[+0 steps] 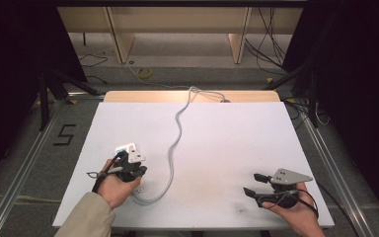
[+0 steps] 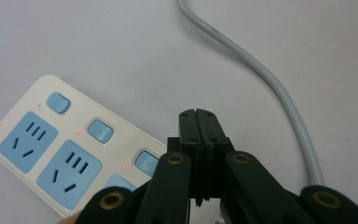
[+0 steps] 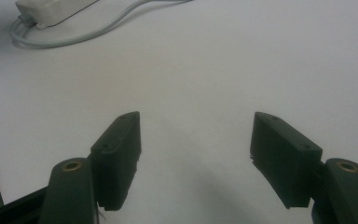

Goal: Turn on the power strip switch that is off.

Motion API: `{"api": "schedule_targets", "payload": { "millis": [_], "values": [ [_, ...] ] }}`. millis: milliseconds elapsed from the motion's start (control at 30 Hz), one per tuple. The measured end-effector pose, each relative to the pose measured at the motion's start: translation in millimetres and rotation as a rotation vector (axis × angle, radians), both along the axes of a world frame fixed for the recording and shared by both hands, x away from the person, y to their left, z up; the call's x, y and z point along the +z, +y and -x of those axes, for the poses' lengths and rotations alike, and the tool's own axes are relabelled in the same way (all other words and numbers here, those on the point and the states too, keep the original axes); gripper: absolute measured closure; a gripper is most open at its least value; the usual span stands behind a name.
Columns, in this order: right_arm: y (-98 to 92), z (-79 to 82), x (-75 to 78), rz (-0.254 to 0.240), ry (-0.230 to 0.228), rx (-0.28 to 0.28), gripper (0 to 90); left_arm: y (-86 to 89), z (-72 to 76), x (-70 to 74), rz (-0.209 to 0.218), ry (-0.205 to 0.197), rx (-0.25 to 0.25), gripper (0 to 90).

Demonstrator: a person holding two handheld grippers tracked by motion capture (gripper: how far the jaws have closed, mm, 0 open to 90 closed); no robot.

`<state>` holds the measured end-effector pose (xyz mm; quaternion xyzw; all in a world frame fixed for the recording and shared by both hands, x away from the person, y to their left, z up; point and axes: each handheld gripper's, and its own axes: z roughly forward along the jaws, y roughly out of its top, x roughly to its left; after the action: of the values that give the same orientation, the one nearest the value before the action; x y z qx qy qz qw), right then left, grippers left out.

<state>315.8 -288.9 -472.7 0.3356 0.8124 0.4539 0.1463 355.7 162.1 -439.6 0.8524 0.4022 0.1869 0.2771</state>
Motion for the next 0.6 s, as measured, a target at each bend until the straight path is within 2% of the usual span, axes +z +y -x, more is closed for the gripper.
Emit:
{"api": "schedule_targets", "payload": {
  "millis": [600],
  "values": [
    [0.0, -0.8, 0.3, 0.005, -0.004, -0.003, 34.3, 11.6, -5.0, 0.9, -0.008, 0.01, 0.038, 89.9]
  ]
}}
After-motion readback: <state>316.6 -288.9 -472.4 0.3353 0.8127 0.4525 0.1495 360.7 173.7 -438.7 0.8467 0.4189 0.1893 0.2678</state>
